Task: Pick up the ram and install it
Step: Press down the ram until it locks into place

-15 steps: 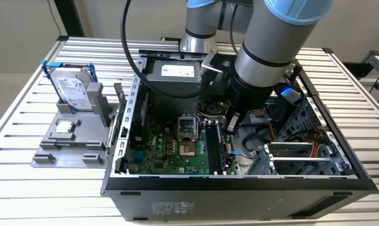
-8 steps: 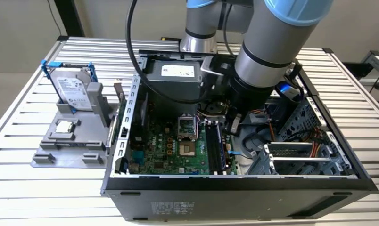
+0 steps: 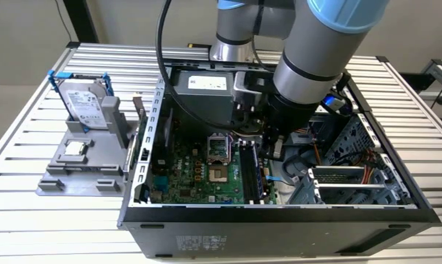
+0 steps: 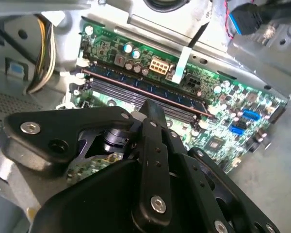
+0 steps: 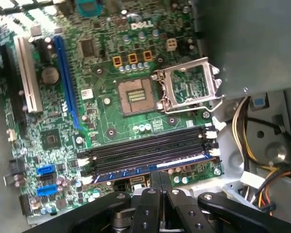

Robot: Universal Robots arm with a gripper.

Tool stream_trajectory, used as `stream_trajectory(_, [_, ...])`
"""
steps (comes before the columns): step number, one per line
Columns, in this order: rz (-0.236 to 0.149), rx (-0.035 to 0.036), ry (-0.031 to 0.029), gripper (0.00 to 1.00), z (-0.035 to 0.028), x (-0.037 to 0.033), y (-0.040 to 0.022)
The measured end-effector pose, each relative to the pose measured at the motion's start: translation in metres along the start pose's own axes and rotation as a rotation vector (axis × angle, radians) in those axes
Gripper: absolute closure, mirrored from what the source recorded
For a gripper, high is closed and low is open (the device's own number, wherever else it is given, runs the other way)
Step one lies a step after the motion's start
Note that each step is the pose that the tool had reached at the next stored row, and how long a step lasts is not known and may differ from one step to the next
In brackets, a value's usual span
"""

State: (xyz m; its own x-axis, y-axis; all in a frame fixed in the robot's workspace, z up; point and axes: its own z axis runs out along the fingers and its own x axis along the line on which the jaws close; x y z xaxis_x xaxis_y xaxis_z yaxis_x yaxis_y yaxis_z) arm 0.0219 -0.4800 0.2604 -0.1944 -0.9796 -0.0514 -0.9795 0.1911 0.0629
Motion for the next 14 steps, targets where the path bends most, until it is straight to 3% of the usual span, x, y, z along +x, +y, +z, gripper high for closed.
stream_trajectory(7, [-0.091, -0.0041, 0.0056, 1.00, 0.0022, 0.0000, -0.0004])
stream_trajectory(14, [-0.164, -0.0015, 0.0093, 1.00, 0.0073, -0.0004, -0.0006])
